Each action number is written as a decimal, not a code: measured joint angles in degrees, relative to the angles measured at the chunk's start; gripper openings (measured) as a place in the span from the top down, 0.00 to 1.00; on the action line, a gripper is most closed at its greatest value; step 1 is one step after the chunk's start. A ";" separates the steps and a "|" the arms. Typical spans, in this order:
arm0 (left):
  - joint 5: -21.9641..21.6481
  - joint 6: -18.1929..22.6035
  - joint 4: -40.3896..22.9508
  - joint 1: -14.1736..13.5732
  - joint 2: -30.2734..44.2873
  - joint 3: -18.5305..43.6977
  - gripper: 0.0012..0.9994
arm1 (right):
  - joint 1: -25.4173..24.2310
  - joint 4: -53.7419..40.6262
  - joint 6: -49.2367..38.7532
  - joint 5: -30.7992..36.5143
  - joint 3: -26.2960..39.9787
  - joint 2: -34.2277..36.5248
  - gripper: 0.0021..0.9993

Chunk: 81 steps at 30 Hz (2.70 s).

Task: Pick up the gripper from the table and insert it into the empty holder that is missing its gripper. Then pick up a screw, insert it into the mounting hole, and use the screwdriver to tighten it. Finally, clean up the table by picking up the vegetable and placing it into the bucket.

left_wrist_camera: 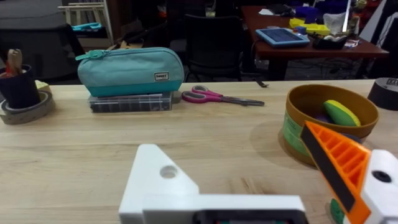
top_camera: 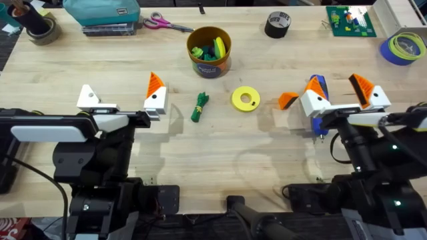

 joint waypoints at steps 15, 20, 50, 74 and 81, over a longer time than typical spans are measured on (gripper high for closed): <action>-0.02 0.05 3.15 0.00 0.00 0.02 0.01 | 0.00 5.17 0.00 -0.02 0.00 0.00 0.00; -0.03 0.21 0.34 0.00 0.00 1.76 0.01 | 0.00 6.67 0.00 -0.01 2.43 0.00 0.00; -0.02 0.24 -53.42 0.00 53.06 67.61 0.01 | 0.00 -45.59 0.46 -0.44 62.37 43.73 0.00; 0.19 0.24 -64.26 0.00 72.05 69.92 0.01 | 0.00 -63.89 0.44 -0.46 70.27 68.74 0.00; 0.55 0.20 -67.34 -1.61 73.24 70.03 0.01 | 0.00 -63.91 0.44 -0.46 70.27 68.72 0.00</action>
